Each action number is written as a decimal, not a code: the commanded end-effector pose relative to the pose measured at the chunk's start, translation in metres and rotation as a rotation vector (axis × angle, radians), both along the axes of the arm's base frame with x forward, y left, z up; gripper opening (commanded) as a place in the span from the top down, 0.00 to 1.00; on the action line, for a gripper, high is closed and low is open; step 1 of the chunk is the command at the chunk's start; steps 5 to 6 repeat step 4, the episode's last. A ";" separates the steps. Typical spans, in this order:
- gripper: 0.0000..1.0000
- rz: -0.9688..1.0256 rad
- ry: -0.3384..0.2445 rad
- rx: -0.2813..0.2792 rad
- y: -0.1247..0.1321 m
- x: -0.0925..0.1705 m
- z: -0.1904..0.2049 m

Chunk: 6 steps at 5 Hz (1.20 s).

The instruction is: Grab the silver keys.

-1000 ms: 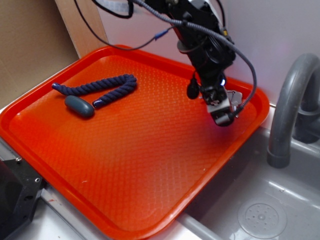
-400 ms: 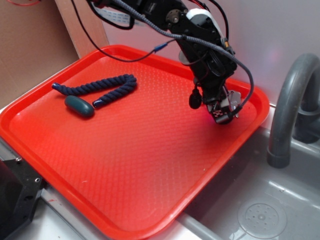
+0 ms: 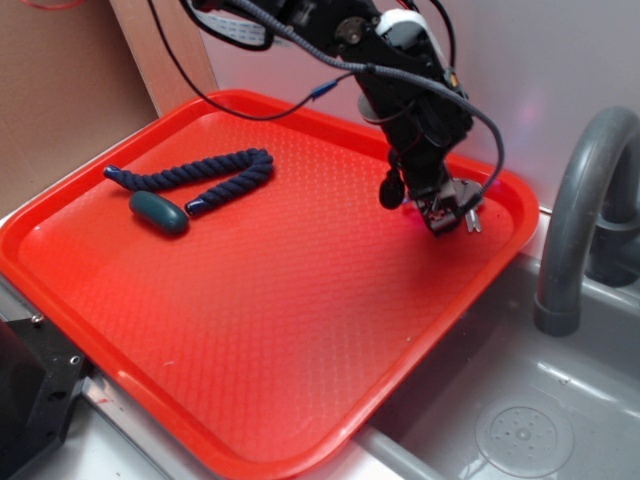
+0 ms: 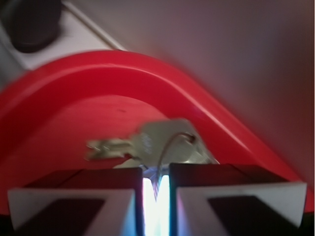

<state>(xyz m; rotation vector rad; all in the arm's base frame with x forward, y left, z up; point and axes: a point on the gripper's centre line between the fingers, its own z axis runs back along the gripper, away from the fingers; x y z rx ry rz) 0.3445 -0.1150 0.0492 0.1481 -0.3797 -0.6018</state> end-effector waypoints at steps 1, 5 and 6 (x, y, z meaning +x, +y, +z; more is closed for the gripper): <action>1.00 0.431 0.265 -0.183 0.089 -0.058 0.125; 1.00 0.533 0.183 -0.315 0.110 -0.153 0.207; 1.00 0.533 0.183 -0.315 0.110 -0.153 0.207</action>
